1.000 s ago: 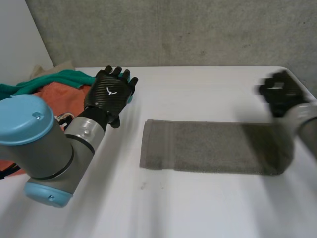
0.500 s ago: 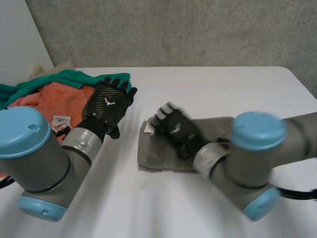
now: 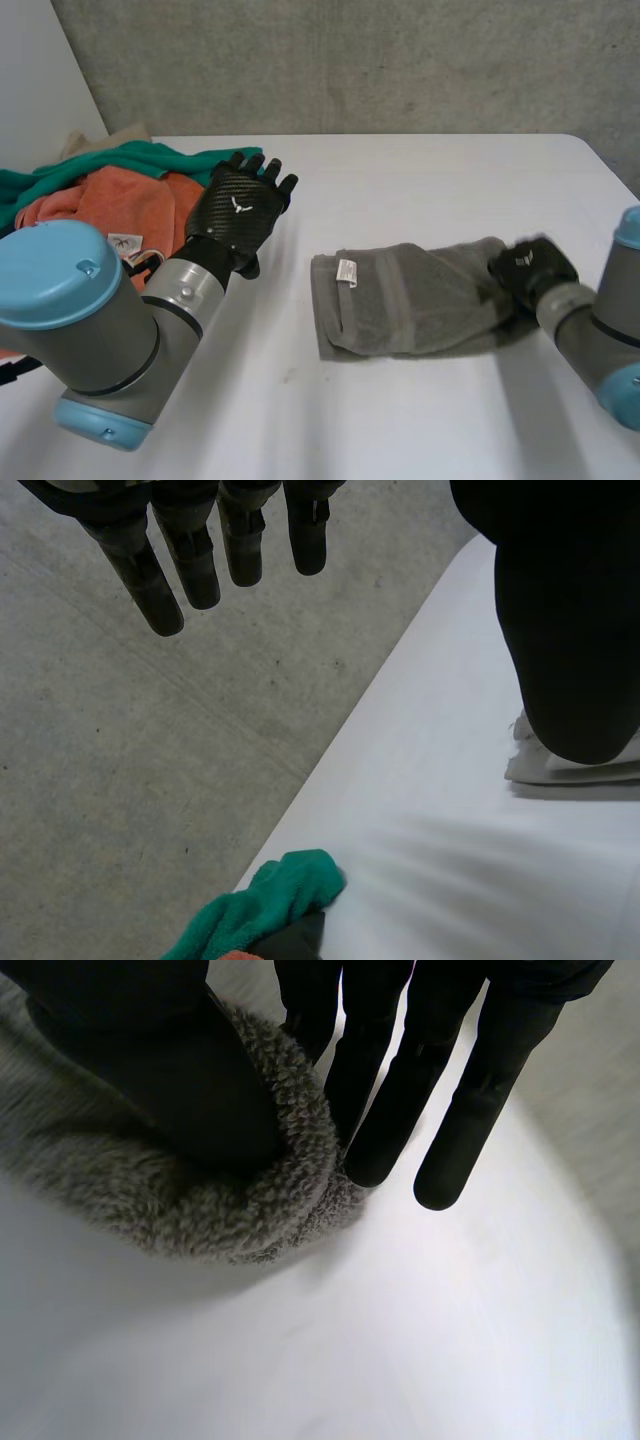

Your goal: Fold the laundry.

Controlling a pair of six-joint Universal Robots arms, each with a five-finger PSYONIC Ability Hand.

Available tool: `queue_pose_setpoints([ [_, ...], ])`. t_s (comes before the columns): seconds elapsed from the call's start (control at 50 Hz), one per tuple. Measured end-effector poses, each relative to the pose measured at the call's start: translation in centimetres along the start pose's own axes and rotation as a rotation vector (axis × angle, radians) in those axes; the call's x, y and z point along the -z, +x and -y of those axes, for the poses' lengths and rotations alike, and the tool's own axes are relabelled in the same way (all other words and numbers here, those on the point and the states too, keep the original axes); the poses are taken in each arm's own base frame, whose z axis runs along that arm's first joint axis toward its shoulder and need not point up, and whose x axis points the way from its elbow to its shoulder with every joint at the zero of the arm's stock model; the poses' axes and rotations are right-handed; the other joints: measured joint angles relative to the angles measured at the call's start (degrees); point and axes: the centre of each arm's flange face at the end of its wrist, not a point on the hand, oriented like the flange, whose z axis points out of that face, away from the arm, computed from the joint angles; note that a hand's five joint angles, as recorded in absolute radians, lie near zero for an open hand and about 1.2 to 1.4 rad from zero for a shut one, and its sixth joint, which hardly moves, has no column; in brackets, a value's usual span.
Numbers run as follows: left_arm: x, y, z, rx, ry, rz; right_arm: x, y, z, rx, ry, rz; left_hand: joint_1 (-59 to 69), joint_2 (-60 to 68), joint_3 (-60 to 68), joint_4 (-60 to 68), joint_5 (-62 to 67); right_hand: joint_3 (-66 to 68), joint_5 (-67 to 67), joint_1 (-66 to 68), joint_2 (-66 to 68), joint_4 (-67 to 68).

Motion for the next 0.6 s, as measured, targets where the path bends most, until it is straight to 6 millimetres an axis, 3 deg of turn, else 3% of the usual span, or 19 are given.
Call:
queue_pose_setpoints([
  [0.08, 0.2, -0.1, 0.2, 0.0, 0.003, 0.004, 0.7, -1.0, 4.9, 0.081, 0.18, -0.051, 0.0, 0.0, 0.0, 0.0, 0.0, 0.01, 0.28, 0.0, 0.0, 0.03],
  [0.12, 0.2, -0.2, 0.4, -0.001, 0.006, 0.008, 1.6, -2.7, 7.5, 0.119, 0.282, -0.026, 0.0, 0.0, 0.0, 0.0, 0.0, 0.01, 0.46, 0.0, 0.0, 0.03],
  [0.18, 0.3, -0.4, 0.6, -0.001, 0.011, 0.013, 3.0, -5.9, 9.8, 0.169, 0.387, 0.053, 0.0, 0.0, 0.0, 0.0, 0.0, 0.01, 0.52, 0.0, 0.0, 0.04],
  [0.26, 0.4, -0.5, 0.8, 0.0, 0.014, 0.015, 4.8, -11.3, 10.4, 0.265, 0.468, 0.22, 0.0, 0.0, 0.0, 0.0, 0.0, 0.01, 0.58, 0.0, 0.0, 0.05],
  [0.3, 0.4, -0.4, 0.8, 0.0, 0.015, 0.014, 5.3, -13.1, 10.1, 0.302, 0.477, 0.281, 0.0, 0.0, 0.0, 0.0, 0.0, -2.25, -1.22, -0.46, -1.9, -1.98],
  [0.38, 0.3, -0.2, 1.2, 0.013, 0.028, 0.011, 6.0, -15.6, 9.1, 0.341, 0.478, 0.387, 0.0, 0.0, 0.0, 0.0, 0.0, -32.96, -31.62, -29.27, -33.34, -33.26],
  [0.44, 0.1, -0.2, 1.9, 0.039, 0.051, 0.013, 6.0, -15.2, 9.0, 0.291, 0.469, 0.408, 0.0, 0.0, 0.0, 0.0, 0.0, -52.98, -51.26, -47.54, -52.39, -53.58],
  [0.5, -0.4, -0.4, 2.9, 0.076, 0.08, 0.018, 5.8, -13.4, 9.6, 0.187, 0.46, 0.387, 0.0, 0.0, 0.0, 0.0, 0.0, -56.06, -54.31, -49.34, -54.94, -56.56],
  [0.52, -0.7, -0.4, 3.5, 0.1, 0.098, 0.02, 5.7, -11.5, 10.1, 0.092, 0.455, 0.361, 0.0, 0.0, 0.0, 0.0, 0.0, -56.11, -54.44, -49.34, -54.94, -56.76],
  [0.56, -1.0, -0.4, 4.2, 0.124, 0.114, 0.019, 5.6, -9.8, 10.4, 0.001, 0.45, 0.338, 0.0, 0.0, 0.0, 0.0, 0.0, -56.11, -54.44, -49.34, -54.94, -56.76],
  [0.6, -1.8, 0.0, 5.5, 0.174, 0.142, 0.002, 5.7, -6.4, 10.9, -0.188, 0.441, 0.288, 0.0, 0.0, 0.0, 0.0, 0.0, -56.11, -54.44, -49.34, -54.94, -56.76],
])
